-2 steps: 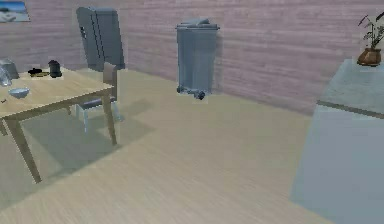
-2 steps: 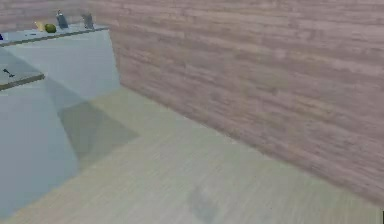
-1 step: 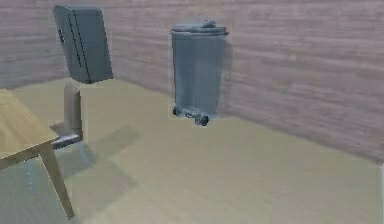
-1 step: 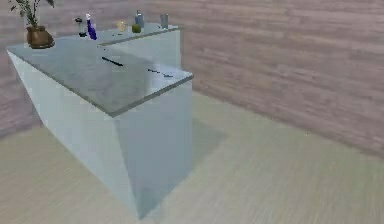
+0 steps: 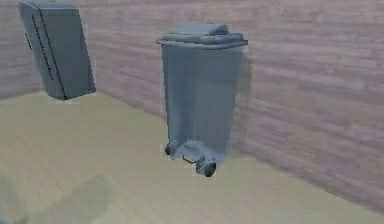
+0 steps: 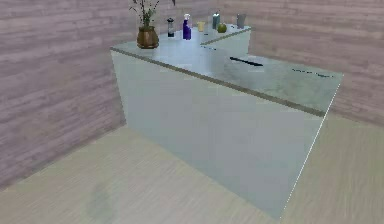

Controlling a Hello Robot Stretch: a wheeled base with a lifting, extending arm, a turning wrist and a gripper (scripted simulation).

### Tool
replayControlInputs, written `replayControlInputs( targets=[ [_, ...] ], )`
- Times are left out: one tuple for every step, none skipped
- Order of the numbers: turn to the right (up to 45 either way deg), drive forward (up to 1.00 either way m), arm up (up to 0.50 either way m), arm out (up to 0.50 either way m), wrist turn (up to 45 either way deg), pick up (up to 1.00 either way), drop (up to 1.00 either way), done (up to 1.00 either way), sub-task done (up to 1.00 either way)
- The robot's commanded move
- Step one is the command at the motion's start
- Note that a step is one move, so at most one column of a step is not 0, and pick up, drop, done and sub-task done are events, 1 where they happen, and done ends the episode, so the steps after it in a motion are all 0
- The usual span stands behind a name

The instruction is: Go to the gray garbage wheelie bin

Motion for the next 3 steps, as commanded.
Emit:
replayControlInputs(
  targets=[
    [6.0, 0.00, 0.00, 0.00, 0.0, 0.00, 0.00, 0.00, 0.00],
    [0.0, 0.80, 0.00, 0.00, 0.0, 0.00, 0.00, 0.00, 0.00],
    [0.0, 0.00, 0.00, 0.00, 0.0, 0.00, 0.00, 1.00, 0.00]
  ],
)
